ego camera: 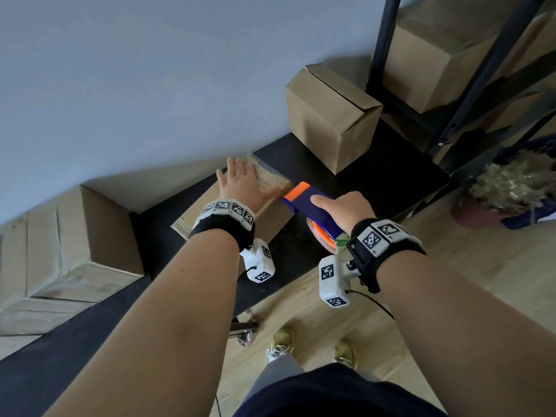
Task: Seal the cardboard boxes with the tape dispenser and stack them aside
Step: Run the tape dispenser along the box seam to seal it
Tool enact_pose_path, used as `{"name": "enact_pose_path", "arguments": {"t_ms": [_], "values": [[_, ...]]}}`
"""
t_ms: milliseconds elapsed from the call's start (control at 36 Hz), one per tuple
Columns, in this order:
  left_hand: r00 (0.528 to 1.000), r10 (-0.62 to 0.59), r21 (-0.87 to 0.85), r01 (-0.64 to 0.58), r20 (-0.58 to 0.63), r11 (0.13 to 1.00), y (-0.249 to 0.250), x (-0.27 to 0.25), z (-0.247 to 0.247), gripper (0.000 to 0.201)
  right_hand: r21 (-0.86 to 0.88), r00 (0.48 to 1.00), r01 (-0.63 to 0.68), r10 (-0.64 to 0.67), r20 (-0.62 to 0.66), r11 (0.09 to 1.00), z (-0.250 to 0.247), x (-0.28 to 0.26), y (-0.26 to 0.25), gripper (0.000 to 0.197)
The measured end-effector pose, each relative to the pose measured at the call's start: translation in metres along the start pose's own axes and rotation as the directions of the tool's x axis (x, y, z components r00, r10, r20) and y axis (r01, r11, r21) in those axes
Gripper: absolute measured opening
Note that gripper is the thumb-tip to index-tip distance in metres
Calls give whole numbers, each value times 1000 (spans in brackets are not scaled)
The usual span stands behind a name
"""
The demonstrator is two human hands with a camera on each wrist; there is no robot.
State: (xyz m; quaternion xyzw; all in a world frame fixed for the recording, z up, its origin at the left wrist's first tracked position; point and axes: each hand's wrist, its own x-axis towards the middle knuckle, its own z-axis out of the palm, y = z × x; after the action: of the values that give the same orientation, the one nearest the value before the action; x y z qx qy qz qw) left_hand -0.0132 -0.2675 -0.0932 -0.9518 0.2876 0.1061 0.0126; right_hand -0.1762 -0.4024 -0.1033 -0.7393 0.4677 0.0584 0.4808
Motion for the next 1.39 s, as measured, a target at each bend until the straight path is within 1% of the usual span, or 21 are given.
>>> {"name": "enact_pose_path", "arguments": {"t_ms": [83,167,278,444,500,583,667,694,805,889,944,1028,1083,1111,1139,1194,1222,1333,1389], "values": [[1000,-20,-86,20,-5,996,4,1,1,117,13,1000,-12,12,9,1000,1,2,-1,66],[999,-39,-130,36,-14,991,7,1,3,113,41,1000,-26,26,12,999,0,6,-3,64],[998,-55,-147,48,-43,988,10,-1,9,106,88,999,-44,42,16,995,-4,10,-6,56],[998,-56,-129,53,-21,990,7,2,9,104,159,998,-56,55,13,986,-17,19,-28,36],[998,-53,-129,48,-29,990,7,3,9,102,174,998,-68,66,15,982,-21,21,-37,34],[998,-54,-140,48,-39,989,7,4,11,102,146,994,-104,97,51,984,-24,27,-45,31],[997,-56,-159,48,-46,986,5,4,13,105,131,976,-180,160,151,975,-23,30,-40,30],[997,-55,-164,46,-48,985,5,3,13,106,136,971,-197,175,160,971,-22,30,-37,31],[998,-38,-172,27,-59,985,-1,1,14,104,161,974,-204,183,138,966,-19,28,-30,35],[996,-14,-146,1,-88,989,-5,1,16,100,55,977,-203,198,83,978,-24,31,-21,34],[994,-14,-120,1,-105,993,-7,0,19,98,25,977,-213,212,37,977,-28,33,-9,36],[990,-28,-95,16,-135,995,-6,-2,22,96,39,986,-165,165,3,986,-25,34,1,47],[987,-50,-99,36,-150,994,-4,-3,23,94,7,993,-119,119,-11,993,-19,34,-2,57],[986,-63,-106,47,-153,993,-3,-3,24,92,-9,995,-102,102,-2,995,-15,35,-5,56],[985,-74,-113,56,-155,992,-2,-4,25,90,-33,997,-80,80,15,996,-11,35,-10,49],[984,-87,-124,68,-158,990,-2,-5,27,82,-102,998,-40,45,47,994,-2,37,-16,29],[983,-95,-135,74,-159,988,-2,-5,29,77,-140,997,-29,38,60,990,2,39,-18,24],[979,-117,-164,90,-165,982,-1,-4,32,65,-284,991,19,20,133,959,19,47,-17,28],[978,-122,-177,92,-167,980,-2,-2,33,60,-311,987,69,-18,162,948,27,50,-13,43]]}}
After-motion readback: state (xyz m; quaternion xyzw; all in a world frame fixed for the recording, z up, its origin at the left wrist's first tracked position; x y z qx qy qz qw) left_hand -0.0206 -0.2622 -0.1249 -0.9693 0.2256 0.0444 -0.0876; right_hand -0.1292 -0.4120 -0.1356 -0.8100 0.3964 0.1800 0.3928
